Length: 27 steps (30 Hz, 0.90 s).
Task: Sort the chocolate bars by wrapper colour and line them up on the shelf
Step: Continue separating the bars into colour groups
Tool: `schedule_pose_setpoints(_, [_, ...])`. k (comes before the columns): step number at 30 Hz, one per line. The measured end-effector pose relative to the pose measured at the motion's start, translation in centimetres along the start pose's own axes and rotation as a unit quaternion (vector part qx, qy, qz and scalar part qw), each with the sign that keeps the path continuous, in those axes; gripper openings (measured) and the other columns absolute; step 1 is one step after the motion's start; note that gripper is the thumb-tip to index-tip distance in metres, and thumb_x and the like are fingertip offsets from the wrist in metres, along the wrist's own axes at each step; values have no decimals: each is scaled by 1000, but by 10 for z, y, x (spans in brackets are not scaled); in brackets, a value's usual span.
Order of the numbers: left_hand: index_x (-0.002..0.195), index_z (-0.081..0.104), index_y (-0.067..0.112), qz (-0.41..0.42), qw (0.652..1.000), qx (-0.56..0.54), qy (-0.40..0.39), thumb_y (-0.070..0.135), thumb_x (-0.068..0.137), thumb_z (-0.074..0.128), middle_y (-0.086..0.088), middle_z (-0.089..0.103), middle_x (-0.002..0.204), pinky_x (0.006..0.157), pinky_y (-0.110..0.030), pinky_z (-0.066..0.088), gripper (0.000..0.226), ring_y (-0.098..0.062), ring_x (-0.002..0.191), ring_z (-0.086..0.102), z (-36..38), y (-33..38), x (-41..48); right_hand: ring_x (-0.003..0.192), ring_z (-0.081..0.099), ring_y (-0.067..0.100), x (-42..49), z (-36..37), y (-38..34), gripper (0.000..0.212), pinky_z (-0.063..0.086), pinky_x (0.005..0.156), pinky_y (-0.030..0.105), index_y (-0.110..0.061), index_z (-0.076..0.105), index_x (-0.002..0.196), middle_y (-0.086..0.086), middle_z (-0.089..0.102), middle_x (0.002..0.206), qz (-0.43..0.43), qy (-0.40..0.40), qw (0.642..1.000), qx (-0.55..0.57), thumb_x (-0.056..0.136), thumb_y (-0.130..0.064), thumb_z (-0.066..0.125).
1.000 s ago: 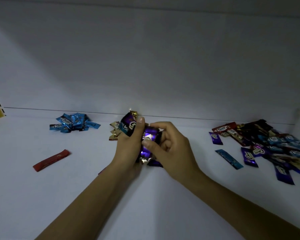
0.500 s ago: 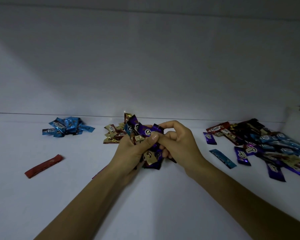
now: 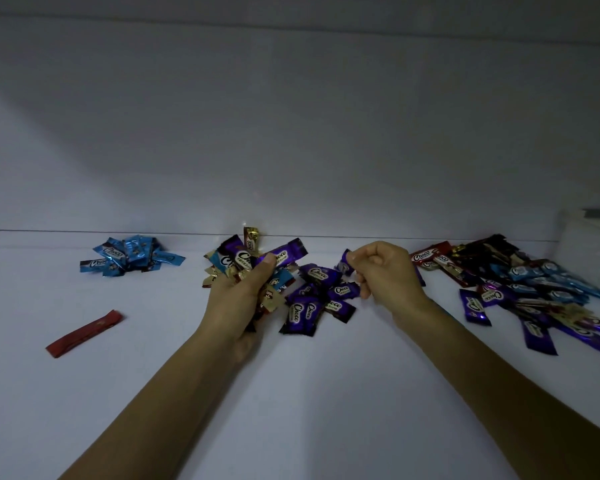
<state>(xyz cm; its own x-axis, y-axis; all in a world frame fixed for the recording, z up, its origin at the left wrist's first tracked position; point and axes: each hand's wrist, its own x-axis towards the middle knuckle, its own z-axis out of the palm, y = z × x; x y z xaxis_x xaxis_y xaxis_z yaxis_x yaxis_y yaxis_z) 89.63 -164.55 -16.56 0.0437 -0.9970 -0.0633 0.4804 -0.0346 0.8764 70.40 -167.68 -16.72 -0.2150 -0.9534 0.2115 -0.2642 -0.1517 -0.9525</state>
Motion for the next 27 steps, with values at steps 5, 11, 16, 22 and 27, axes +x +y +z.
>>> schedule_pose_setpoints(5, [95, 63, 7, 6, 1000, 19, 17, 19, 88, 65, 2, 68, 59, 40, -16, 45, 15, -5, 46, 62, -2, 0, -1, 56, 49, 6, 5, -2, 27, 20, 36, 52, 25, -28, 54, 71, -12, 51, 58, -68, 37, 961, -264, 88, -28, 65])
schedule_pose_setpoints(11, [98, 64, 5, -16, 1000, 15, -23, 16, 88, 64, -6, 75, 75, 46, -20, 51, 15, -14, 62, 71, 1, 1, -8, 52, 50, 4, -2, -2, 24, 24, 40, 54, 25, -27, 61, 67, -15, 53, 48, -94, -18, 960, -263, 85, -42, 64])
schedule_pose_setpoints(16, [97, 65, 3, 6, 996, 54, -71, 19, 81, 67, -12, 75, 88, 57, -27, 57, 22, -23, 79, 73, 1, -1, -8, 53, 56, 2, -20, 2, -12, 45, 46, 52, 16, -21, 70, 83, -9, 63, 59, -52, -101, 993, 26, 71, -62, 56])
schedule_pose_setpoints(22, [102, 65, 6, -5, 995, 43, -91, 14, 69, 70, -11, 74, 92, 65, -34, 60, 34, -27, 87, 72, 0, -5, -5, 55, 60, 5, -13, 5, -13, 9, 47, 50, 16, -17, 65, 78, -5, 66, 66, -13, -7, 994, 112, 87, -18, 65])
schedule_pose_setpoints(27, [100, 66, 7, -14, 994, 39, -99, 6, 78, 66, -11, 74, 92, 64, -33, 59, 22, -26, 88, 72, -4, -6, -4, 67, 58, 0, -3, -12, 8, 11, 43, 56, 15, -22, 63, 76, -12, 62, 74, -224, 74, 944, -231, 83, -24, 71])
